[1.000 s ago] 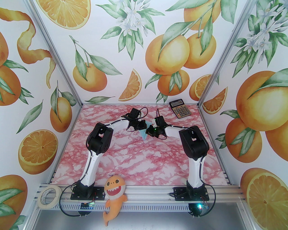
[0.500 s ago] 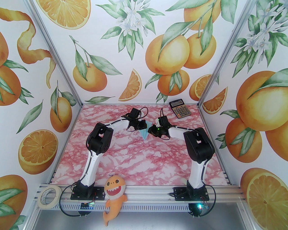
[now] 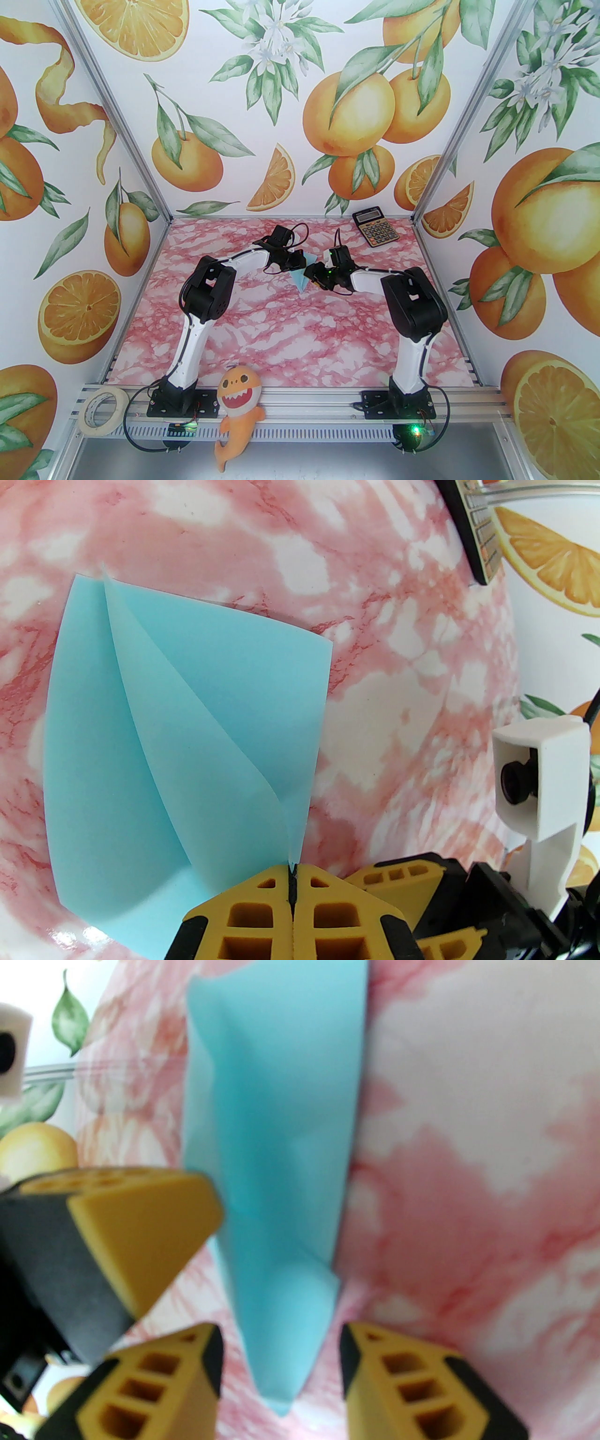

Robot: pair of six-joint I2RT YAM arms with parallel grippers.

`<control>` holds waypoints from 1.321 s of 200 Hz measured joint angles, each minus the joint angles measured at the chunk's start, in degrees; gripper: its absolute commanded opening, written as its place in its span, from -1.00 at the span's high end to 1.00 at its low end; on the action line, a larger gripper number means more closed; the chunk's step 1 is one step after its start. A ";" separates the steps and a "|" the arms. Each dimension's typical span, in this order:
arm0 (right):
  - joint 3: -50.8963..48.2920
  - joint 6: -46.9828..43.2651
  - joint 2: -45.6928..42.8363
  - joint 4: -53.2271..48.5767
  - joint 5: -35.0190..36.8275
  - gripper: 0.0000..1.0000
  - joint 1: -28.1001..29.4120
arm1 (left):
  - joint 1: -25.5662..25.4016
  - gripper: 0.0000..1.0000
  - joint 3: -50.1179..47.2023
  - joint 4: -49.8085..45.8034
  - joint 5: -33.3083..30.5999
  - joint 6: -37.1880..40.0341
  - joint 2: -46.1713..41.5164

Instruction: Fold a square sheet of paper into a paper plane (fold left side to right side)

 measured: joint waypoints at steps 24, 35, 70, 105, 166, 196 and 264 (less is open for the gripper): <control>0.63 -0.02 0.39 -0.50 -0.04 0.03 0.13 | -0.07 1.00 0.00 0.00 0.00 -0.02 0.00; 1.01 -0.04 0.55 -0.66 0.00 0.03 0.15 | 0.00 1.00 0.00 0.00 -0.04 0.00 0.00; 1.68 -0.02 0.90 -1.64 0.09 0.02 0.20 | 0.02 1.00 0.00 0.20 -0.28 -0.02 0.00; 2.27 0.39 1.20 -2.23 0.09 0.06 0.20 | 0.09 1.00 0.00 0.44 -0.44 -0.02 0.04; 3.17 0.61 2.67 -1.84 0.48 0.29 0.39 | -0.13 1.00 0.00 0.90 -0.13 -0.33 0.04; 3.17 0.57 2.67 -2.01 0.66 0.36 0.39 | -0.22 0.98 0.00 1.09 0.02 -0.42 0.04; 2.80 0.33 2.80 -1.62 1.09 0.45 0.28 | -0.37 0.36 0.00 1.29 0.46 -0.46 0.04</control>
